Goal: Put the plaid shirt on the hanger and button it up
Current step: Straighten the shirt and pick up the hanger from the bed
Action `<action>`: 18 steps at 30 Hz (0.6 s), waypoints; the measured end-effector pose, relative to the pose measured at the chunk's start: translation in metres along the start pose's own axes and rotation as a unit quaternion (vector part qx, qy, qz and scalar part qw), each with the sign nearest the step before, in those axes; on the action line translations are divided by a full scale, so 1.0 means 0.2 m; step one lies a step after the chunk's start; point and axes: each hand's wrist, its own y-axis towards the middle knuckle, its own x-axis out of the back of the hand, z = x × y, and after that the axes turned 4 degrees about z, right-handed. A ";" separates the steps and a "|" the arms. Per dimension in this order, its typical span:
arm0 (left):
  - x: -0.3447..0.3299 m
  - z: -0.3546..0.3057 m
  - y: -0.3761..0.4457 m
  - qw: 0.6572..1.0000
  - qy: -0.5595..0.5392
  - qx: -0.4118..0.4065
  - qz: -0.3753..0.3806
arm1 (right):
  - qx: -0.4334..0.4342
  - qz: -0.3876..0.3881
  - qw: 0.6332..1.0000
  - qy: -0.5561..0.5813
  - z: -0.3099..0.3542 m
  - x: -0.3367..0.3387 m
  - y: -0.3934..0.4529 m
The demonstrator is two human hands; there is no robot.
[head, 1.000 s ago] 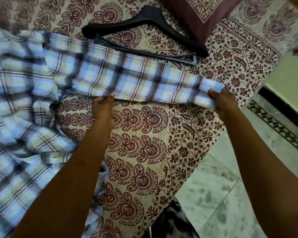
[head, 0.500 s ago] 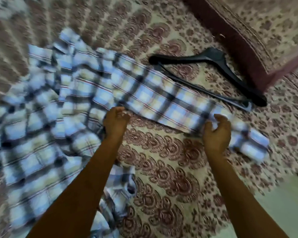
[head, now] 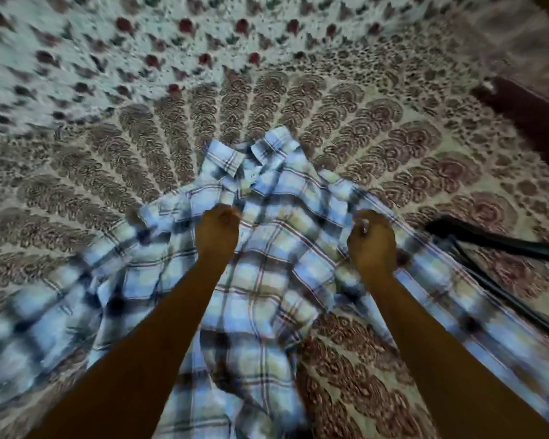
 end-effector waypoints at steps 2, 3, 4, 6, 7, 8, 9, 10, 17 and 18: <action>0.02 0.06 0.16 0.999 0.050 -0.013 -0.007 | -0.020 -0.004 0.998 -0.052 0.04 -0.08 0.16; 0.04 0.07 0.24 0.996 0.083 -0.018 -0.023 | -0.020 -0.001 0.997 -0.078 0.06 -0.11 0.22; 0.05 0.10 0.34 0.992 0.116 -0.016 -0.046 | -0.020 0.007 0.995 -0.102 0.08 -0.16 0.28; 0.06 0.13 0.49 0.978 0.193 0.021 -0.072 | -0.037 0.030 0.989 -0.137 0.08 -0.22 0.36; 0.06 0.16 0.57 0.972 0.221 0.049 -0.062 | -0.048 0.034 0.986 -0.155 0.08 -0.26 0.40; 0.07 0.18 0.63 0.969 0.235 0.069 -0.047 | -0.052 0.028 0.983 -0.172 0.07 -0.29 0.43; 0.07 0.21 0.68 0.968 0.233 0.086 -0.027 | -0.047 0.013 0.981 -0.186 0.06 -0.31 0.47; 0.06 0.23 0.72 0.968 0.233 0.093 -0.011 | -0.039 -0.008 0.982 -0.185 0.05 -0.32 0.50; 0.19 0.22 0.95 0.975 0.217 -0.034 -0.021 | 0.039 -0.141 0.971 -0.190 0.15 -0.22 0.81; 0.21 0.21 0.97 0.976 0.212 -0.031 -0.043 | 0.048 -0.120 0.972 -0.197 0.17 -0.24 0.84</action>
